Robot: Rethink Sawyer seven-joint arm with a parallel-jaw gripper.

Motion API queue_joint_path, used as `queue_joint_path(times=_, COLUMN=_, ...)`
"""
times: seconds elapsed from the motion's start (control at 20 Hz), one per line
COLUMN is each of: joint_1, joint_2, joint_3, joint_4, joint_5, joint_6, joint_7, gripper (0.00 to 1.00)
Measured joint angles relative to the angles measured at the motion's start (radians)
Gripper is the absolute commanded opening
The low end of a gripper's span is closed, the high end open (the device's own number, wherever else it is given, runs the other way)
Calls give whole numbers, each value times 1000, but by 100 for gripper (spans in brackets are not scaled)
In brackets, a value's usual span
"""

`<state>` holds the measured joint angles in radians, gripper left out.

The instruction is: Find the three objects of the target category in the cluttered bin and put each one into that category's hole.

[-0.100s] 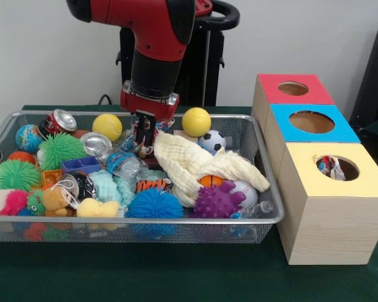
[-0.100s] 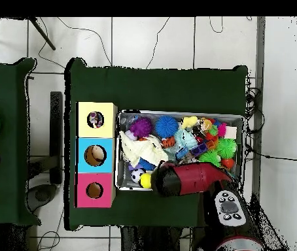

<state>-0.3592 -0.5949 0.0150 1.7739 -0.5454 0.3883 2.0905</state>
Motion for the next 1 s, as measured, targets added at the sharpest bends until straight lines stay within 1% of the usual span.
queue_joint_path(times=0.55, joint_1=-13, joint_2=-47, joint_3=29, joint_4=0, joint_5=34, joint_6=58, joint_7=0, gripper=0)
queue_joint_path(times=1.0, joint_1=-33, joint_2=-82, joint_3=54, joint_4=0, joint_5=65, joint_6=125, joint_7=0, gripper=0)
